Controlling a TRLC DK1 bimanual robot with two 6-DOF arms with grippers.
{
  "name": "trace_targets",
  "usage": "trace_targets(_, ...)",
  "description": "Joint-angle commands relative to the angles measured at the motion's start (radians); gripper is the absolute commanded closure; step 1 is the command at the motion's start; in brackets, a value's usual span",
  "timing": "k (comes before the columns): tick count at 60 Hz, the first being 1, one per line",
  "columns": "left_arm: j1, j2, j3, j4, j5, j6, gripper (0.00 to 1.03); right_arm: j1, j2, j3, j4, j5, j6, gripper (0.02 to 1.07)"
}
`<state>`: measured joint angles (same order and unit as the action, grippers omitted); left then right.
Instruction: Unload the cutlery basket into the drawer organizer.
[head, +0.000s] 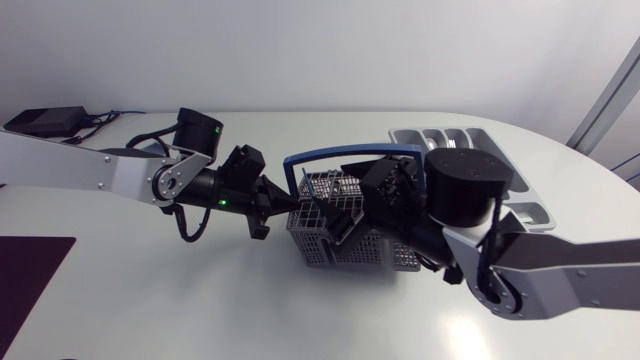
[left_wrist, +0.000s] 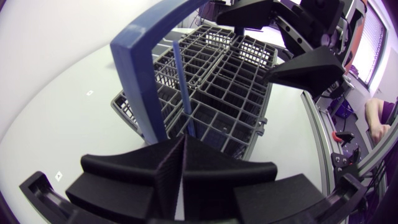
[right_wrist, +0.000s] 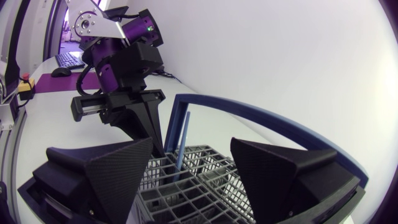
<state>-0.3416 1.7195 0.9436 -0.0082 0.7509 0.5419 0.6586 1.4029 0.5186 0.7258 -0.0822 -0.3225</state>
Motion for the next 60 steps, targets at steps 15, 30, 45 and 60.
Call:
trace_targets(15,0.016,-0.029,-0.034,-0.026,-0.018,-0.033,0.82,-0.017,-0.372,-0.152,-0.241,-0.004,0.017,0.11)
trace_targets(30,0.015,-0.087,-0.058,-0.026,-0.033,-0.04,0.82,-0.189,-0.553,-0.16,-0.479,-0.128,0.031,0.12)
trace_targets(45,0.032,-0.158,-0.074,-0.029,-0.031,-0.048,0.82,-0.274,-0.548,-0.154,-0.523,-0.176,0.03,0.12)
trace_targets(60,-0.042,-0.225,-0.086,-0.042,-0.031,-0.065,0.64,-0.31,-0.553,-0.152,-0.542,-0.197,0.022,0.12)
